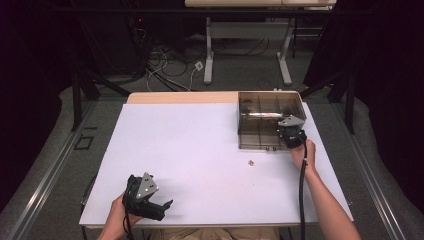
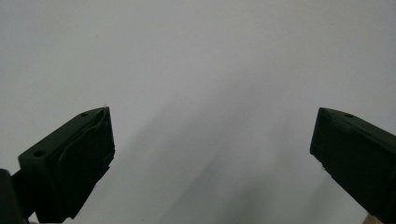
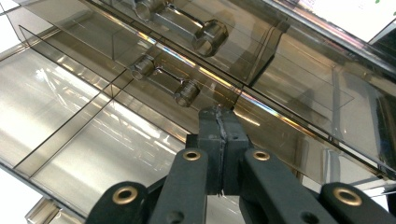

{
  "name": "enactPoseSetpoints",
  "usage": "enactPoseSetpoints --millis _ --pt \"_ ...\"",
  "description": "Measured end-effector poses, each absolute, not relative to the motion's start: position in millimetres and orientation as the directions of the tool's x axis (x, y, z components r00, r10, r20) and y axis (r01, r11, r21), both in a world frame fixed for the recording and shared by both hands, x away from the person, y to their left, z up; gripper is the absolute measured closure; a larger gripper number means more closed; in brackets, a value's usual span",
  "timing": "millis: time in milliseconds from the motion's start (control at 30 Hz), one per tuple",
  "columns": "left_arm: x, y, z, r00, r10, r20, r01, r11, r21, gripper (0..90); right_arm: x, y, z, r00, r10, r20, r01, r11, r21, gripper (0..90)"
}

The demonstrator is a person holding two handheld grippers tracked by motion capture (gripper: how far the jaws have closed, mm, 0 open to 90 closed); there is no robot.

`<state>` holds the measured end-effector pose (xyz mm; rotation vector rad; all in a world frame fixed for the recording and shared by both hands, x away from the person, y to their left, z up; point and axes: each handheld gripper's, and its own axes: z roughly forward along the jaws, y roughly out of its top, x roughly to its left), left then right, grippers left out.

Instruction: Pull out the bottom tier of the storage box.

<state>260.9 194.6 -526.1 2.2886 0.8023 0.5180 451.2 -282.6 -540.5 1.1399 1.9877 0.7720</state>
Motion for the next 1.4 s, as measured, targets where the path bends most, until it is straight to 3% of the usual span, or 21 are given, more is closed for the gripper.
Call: enactPoseSetpoints --millis 567,600,833,1400 --pt "259.8 196.5 -525.5 0.73 0.668 0.145 0.405 -0.594 0.695 0.0 434.3 -286.1 -523.8 -0.44 0.881 -0.174 0.498 0.401 0.769 58.1" --pt "259.9 196.5 -525.5 0.73 0.668 0.145 0.406 -0.594 0.695 0.0 432.4 -285.7 -522.9 -0.451 0.876 -0.167 0.504 0.405 0.763 52.7" --pt "259.8 196.8 -525.2 0.732 0.665 0.148 0.404 -0.598 0.692 0.0 424.8 -280.5 -519.4 -0.481 0.865 -0.142 0.53 0.417 0.738 37.4" --pt "260.0 196.7 -525.5 0.73 0.668 0.143 0.407 -0.593 0.695 0.0 403.3 -272.9 -513.6 -0.54 0.834 -0.115 0.542 0.448 0.711 20.6"
